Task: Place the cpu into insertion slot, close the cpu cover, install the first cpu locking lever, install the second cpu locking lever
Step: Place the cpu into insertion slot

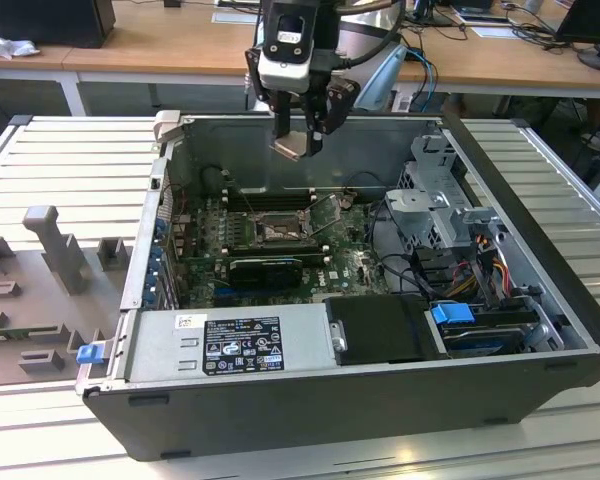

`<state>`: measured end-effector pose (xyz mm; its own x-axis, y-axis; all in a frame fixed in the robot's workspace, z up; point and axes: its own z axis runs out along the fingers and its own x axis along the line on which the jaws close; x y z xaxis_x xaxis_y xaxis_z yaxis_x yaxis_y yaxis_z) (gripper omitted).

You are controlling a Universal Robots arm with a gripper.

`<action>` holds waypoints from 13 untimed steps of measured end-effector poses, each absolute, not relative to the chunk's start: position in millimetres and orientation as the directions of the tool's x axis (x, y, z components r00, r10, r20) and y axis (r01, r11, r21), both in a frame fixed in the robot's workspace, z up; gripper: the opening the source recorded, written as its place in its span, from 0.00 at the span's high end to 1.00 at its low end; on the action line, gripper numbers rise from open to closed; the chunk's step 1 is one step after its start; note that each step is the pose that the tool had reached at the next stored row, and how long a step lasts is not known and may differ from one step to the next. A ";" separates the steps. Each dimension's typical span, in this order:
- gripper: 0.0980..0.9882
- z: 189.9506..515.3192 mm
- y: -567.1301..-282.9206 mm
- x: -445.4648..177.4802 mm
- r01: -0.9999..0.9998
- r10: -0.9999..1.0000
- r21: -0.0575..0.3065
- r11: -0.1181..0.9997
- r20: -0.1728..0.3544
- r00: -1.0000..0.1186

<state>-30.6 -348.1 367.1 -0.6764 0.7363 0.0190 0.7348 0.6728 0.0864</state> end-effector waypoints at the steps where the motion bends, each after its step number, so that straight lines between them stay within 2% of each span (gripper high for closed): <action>1: 0.52 367.0 -348.1 -30.5 0.746 0.748 0.086 0.660 0.019 -0.664; 13: 0.52 366.3 -348.1 -30.6 0.844 0.846 0.086 0.530 0.018 -0.533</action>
<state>-30.6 -348.1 366.3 -0.5330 0.8459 0.0184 0.8438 0.5298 0.0858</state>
